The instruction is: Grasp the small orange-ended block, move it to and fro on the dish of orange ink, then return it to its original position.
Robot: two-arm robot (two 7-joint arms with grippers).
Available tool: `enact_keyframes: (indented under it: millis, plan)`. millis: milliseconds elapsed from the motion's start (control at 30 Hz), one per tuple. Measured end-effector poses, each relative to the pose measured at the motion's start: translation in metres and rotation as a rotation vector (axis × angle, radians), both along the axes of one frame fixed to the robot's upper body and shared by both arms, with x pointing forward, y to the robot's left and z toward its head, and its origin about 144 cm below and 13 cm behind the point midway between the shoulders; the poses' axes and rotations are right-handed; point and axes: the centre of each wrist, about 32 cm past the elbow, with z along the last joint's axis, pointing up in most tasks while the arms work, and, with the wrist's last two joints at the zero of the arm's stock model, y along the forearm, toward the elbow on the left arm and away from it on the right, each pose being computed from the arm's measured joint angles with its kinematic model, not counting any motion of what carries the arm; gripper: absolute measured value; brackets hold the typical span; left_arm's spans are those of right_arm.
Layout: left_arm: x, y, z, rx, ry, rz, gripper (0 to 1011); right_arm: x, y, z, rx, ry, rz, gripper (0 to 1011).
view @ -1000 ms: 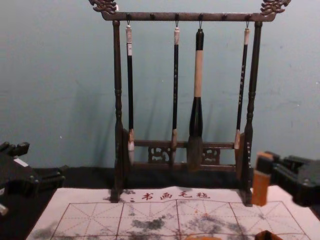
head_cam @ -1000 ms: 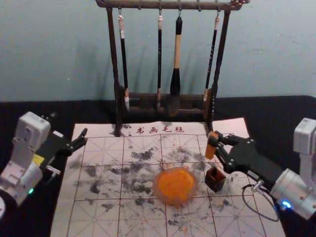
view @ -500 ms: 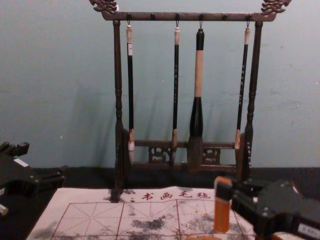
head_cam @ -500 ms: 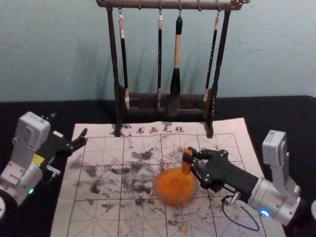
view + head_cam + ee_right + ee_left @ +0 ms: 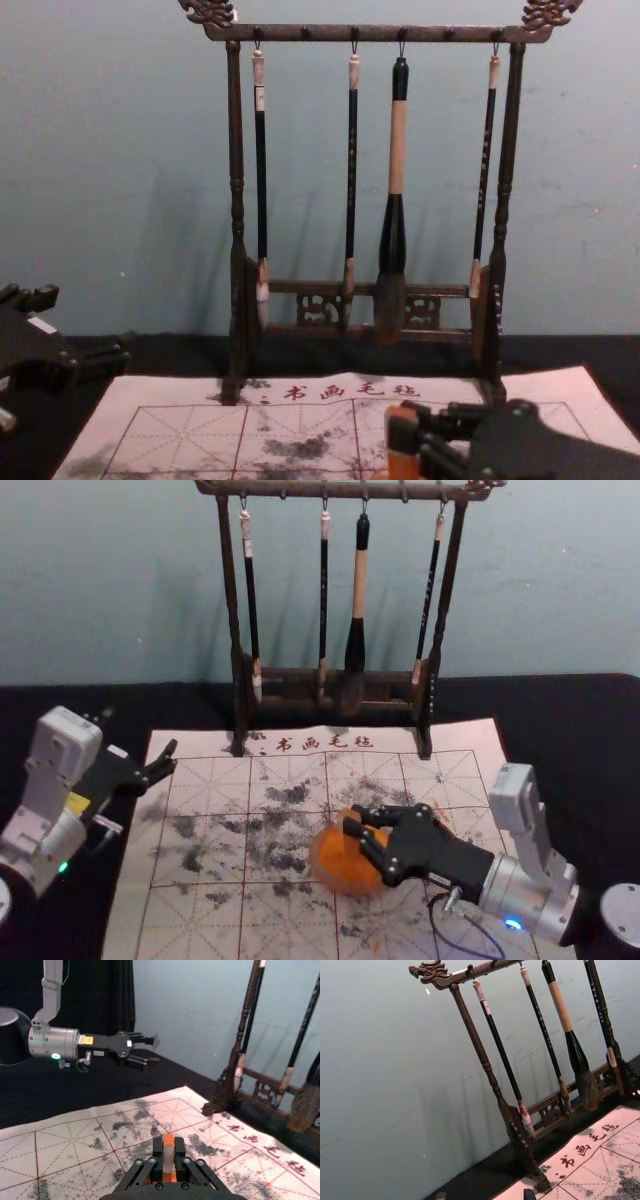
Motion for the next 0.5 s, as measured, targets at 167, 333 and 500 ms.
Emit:
enact_keyframes:
  millis: [167,333,500]
  plan:
    - [0.0,0.0,0.0,0.0,0.0,0.0,1001,0.002,0.005,-0.003,-0.01,0.008,0.014,88]
    - [0.0,0.0,0.0,0.0,0.0,0.0,1001,0.006,0.009,-0.006,-0.019,0.011,0.024,88]
    - [0.0,0.0,0.0,0.0,0.0,0.0,1001,0.011,0.011,-0.008,-0.036,0.014,0.03,88]
